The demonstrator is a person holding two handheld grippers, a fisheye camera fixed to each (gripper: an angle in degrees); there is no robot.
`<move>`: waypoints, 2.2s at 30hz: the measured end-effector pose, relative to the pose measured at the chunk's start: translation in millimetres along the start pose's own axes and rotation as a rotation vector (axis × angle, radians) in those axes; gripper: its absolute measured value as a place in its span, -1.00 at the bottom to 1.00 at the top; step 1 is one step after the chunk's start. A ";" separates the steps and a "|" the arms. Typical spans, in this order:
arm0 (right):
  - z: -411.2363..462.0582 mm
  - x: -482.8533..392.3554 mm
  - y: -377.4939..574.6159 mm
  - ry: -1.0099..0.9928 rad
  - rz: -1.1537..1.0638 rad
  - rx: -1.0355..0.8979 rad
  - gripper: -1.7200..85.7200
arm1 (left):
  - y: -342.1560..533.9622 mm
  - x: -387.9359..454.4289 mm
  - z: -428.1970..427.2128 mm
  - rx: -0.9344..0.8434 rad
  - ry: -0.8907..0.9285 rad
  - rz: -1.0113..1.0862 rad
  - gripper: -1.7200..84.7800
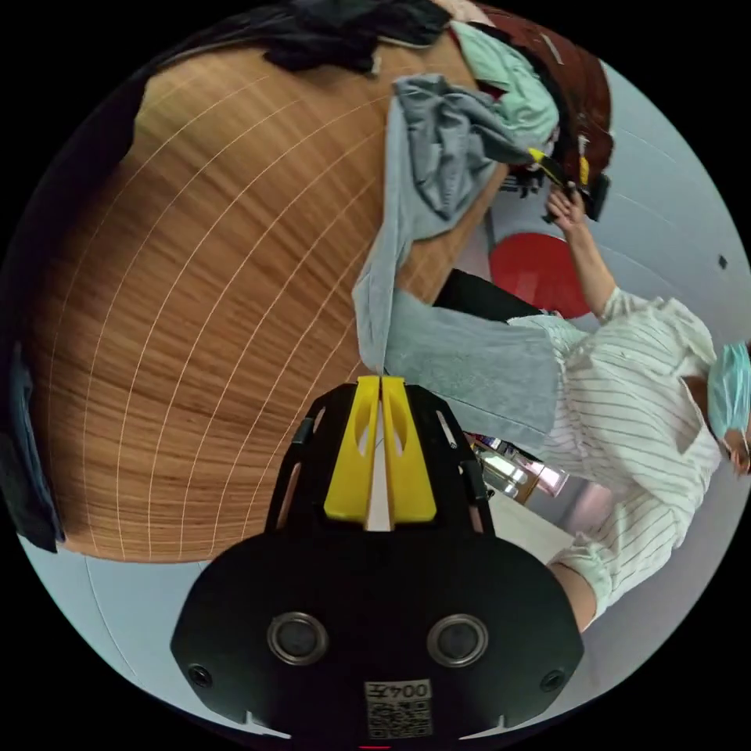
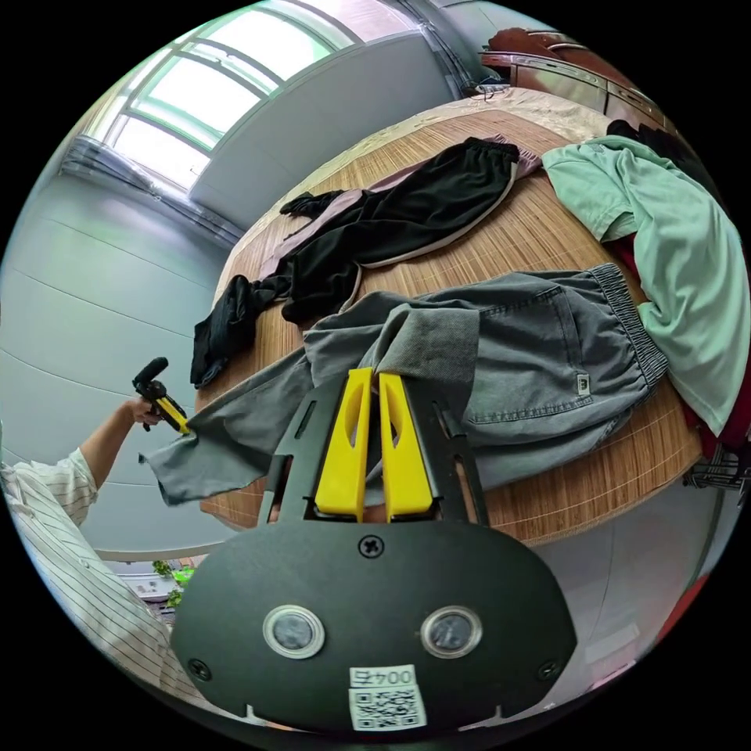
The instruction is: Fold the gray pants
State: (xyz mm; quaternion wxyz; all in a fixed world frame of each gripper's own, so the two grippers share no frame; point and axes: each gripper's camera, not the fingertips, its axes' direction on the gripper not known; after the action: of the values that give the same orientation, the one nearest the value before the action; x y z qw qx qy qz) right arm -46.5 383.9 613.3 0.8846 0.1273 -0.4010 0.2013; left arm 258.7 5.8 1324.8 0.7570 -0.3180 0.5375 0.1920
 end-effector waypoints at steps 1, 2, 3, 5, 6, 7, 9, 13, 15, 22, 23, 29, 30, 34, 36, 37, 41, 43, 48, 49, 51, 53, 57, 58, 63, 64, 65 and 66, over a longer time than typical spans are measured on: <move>4.3 -10.5 3.5 0.043 -0.040 0.014 -0.87 | -0.8 -16.0 6.9 0.023 -0.006 -0.037 -0.95; 8.1 -23.3 6.3 0.089 -0.094 0.029 -0.85 | 0.0 -42.8 20.6 0.064 0.014 -0.096 -0.95; 9.5 -30.3 7.6 0.111 -0.124 0.039 -0.84 | 3.7 -59.6 32.5 0.109 0.014 -0.124 -0.95; 14.2 -57.9 11.7 0.181 -0.239 0.068 -0.80 | 15.2 -72.2 47.0 0.167 -0.021 -0.138 -0.95; 15.3 -64.4 12.8 0.191 -0.266 0.075 -0.80 | 27.1 -79.9 54.8 0.202 -0.033 -0.155 -0.95; 17.7 -74.9 14.9 0.204 -0.304 0.090 -0.79 | 34.6 -84.2 58.4 0.221 -0.029 -0.167 -0.95; 23.0 -85.9 17.2 0.222 -0.316 0.108 -0.78 | 71.9 -103.9 68.1 0.334 0.049 -0.229 -0.95; 49.1 -110.8 22.6 -0.002 -0.306 0.103 -0.78 | 130.7 -128.6 86.5 0.521 0.181 -0.305 -0.95; 83.4 -127.1 24.1 -0.200 -0.314 0.006 -0.77 | 175.1 -143.5 100.5 0.678 0.220 -0.391 -0.95; 289.0 -213.2 31.3 -0.510 -0.323 -0.402 -0.69 | 282.3 -159.2 162.7 1.102 0.380 -0.515 -0.96; 318.8 -225.3 32.0 -0.492 -0.323 -0.443 -0.68 | 293.0 -152.1 176.1 1.167 0.405 -0.490 -0.96; 403.2 -289.4 53.8 -0.392 -0.433 -0.566 -0.70 | 325.4 -111.0 246.8 1.316 0.475 -0.423 -0.96; 408.1 -295.4 57.8 -0.379 -0.450 -0.574 -0.71 | 331.9 -104.6 260.3 1.327 0.479 -0.422 -0.96; 413.6 -334.6 84.8 -0.334 -0.565 -0.525 -0.92 | 360.3 -90.1 293.9 1.381 0.503 -0.426 -0.96; 398.9 -356.8 97.7 -0.349 -0.623 -0.464 -0.95 | 390.0 -78.3 309.3 1.442 0.498 -0.446 -0.96; 387.6 -373.4 107.9 -0.364 -0.656 -0.436 -0.95 | 398.2 -74.6 311.9 1.460 0.491 -0.453 -0.96; 377.1 -437.6 166.1 -0.412 -0.789 -0.478 -0.94 | 455.6 -37.0 323.6 1.563 0.374 -0.484 -0.96; 397.2 -470.5 206.4 -0.380 -0.879 -0.594 -0.90 | 473.7 -20.2 328.7 1.598 0.315 -0.525 -0.96; 457.6 -525.1 313.3 -0.100 -1.151 -0.800 -0.72 | 476.2 14.4 335.2 1.650 0.231 -0.587 -0.95; 458.3 -524.9 319.7 -0.109 -1.132 -0.799 -0.71 | 472.0 17.2 333.7 1.646 0.222 -0.587 -0.95; 449.5 -516.4 317.6 -0.169 -1.080 -0.768 -0.73 | 448.8 26.3 323.8 1.625 0.188 -0.566 -0.95; 429.9 -498.3 307.9 -0.196 -1.033 -0.637 -0.79 | 428.1 30.0 315.0 1.606 0.175 -0.547 -0.95; 395.8 -482.4 313.5 -0.186 -1.155 -0.474 -0.84 | 369.7 43.6 291.4 1.486 0.073 -0.530 -0.96; 388.9 -476.3 317.5 -0.212 -1.185 -0.497 -0.84 | 360.1 46.6 288.7 1.466 0.055 -0.522 -0.96; 363.7 -408.5 276.3 -0.319 -0.810 -0.531 -0.81 | 227.5 65.7 288.1 1.180 -0.005 -0.407 -0.96; 353.0 -388.6 263.8 -0.291 -0.757 -0.499 -0.81 | 214.0 66.4 292.2 1.152 -0.017 -0.411 -0.96; 340.7 -368.9 250.4 -0.262 -0.715 -0.467 -0.81 | 193.7 65.3 300.6 1.096 -0.034 -0.428 -0.96; 333.9 -358.7 243.2 -0.241 -0.702 -0.453 -0.81 | 184.8 62.3 308.3 1.042 -0.083 -0.485 -0.95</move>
State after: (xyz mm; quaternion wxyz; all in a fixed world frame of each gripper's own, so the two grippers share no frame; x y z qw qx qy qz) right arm -591.9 379.3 571.7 0.8519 0.0811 -0.4678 -0.2209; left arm 376.8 348.5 1283.5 0.8567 -0.0095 0.4426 -0.2647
